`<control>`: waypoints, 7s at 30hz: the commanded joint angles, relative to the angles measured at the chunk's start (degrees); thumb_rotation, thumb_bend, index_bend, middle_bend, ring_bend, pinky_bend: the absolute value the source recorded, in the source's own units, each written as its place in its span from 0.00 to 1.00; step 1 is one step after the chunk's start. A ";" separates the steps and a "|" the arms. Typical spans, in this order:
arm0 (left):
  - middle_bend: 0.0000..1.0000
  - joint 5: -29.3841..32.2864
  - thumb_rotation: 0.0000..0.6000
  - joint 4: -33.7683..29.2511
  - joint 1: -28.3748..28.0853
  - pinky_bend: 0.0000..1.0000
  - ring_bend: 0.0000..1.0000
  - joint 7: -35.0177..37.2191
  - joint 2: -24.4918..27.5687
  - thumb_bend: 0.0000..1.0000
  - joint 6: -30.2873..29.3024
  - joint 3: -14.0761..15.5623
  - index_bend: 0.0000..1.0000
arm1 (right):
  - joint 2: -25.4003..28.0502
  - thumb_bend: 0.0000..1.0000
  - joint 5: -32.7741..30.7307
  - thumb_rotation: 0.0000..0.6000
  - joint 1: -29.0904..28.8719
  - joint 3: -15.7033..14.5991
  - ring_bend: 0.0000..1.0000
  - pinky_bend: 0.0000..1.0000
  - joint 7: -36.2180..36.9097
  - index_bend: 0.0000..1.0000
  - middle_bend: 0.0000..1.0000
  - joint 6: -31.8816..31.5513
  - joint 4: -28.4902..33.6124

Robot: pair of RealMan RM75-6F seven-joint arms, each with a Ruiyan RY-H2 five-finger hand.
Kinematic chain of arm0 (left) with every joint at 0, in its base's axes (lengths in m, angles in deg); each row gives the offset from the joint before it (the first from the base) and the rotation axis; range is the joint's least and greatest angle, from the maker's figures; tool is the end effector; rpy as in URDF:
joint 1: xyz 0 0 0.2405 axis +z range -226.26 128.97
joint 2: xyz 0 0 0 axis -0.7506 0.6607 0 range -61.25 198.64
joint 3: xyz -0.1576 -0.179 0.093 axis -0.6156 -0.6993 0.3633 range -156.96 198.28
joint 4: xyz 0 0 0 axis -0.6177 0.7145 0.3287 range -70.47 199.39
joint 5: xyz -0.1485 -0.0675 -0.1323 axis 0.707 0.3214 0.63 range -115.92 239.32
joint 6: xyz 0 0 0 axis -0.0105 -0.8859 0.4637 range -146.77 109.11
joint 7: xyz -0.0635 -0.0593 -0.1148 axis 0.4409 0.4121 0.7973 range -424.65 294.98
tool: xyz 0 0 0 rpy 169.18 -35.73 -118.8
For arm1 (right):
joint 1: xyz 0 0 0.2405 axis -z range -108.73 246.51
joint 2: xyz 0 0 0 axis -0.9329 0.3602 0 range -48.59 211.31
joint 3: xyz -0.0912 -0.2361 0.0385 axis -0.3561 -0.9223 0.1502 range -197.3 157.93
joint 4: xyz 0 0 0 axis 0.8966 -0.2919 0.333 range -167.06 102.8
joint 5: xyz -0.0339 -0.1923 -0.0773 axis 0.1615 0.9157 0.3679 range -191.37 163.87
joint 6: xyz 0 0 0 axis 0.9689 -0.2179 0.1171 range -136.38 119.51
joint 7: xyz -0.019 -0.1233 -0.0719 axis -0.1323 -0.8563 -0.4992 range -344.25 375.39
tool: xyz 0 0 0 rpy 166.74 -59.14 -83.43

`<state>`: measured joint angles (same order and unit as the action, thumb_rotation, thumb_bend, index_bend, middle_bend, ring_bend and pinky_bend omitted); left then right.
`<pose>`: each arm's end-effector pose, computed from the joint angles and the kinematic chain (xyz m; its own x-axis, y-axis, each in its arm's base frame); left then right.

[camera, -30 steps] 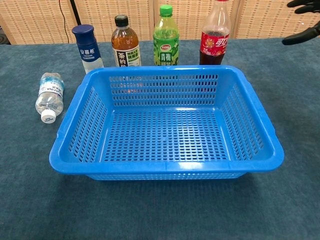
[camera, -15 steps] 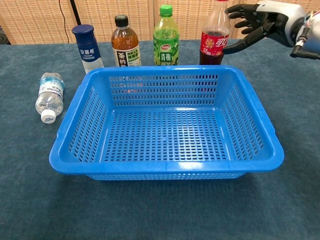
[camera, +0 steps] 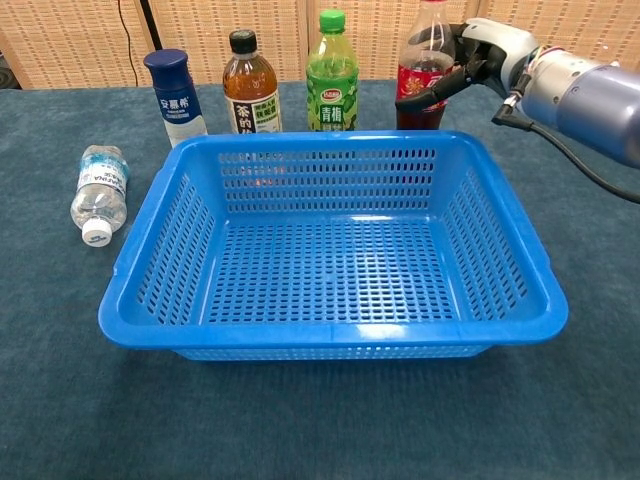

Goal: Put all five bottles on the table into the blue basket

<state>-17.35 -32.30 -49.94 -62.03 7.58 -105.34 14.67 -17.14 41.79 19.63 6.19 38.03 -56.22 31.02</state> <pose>-0.3203 0.1707 0.1857 0.3188 -0.0597 0.9459 0.9393 0.1534 -0.3069 -0.1303 -0.4372 -0.0071 -0.3756 -0.2343 0.8967 -0.9184 -0.0361 -0.3941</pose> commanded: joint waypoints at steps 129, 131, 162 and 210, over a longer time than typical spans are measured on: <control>0.14 -19.79 1.00 51.98 -36.88 0.31 0.18 -10.12 -30.95 0.18 28.68 7.25 0.13 | 32.11 0.00 30.16 1.00 40.35 -21.91 0.00 0.00 -29.50 0.00 0.00 -38.84 32.64; 0.31 -20.80 1.00 53.54 -36.76 0.44 0.33 -9.88 -31.74 0.30 26.18 7.80 0.30 | 32.35 0.00 30.19 1.00 40.47 -21.86 0.00 0.00 -29.20 0.00 0.00 -38.82 32.82; 0.56 -37.68 1.00 25.22 -42.07 0.65 0.53 -14.38 -17.87 0.40 -2.04 8.32 0.64 | 32.85 0.00 31.14 1.00 41.13 -21.15 0.00 0.00 -28.61 0.00 0.00 -38.24 34.10; 0.00 -10.27 1.00 5.66 -36.02 0.05 0.00 0.17 -12.86 0.20 11.22 -6.57 0.00 | 34.01 0.00 30.54 1.00 41.34 -20.14 0.00 0.00 -26.63 0.00 0.00 -37.32 35.28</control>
<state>-25.44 -29.46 -90.82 -75.34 -11.95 -87.04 8.76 16.90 72.31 60.98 -13.94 11.43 -93.53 66.28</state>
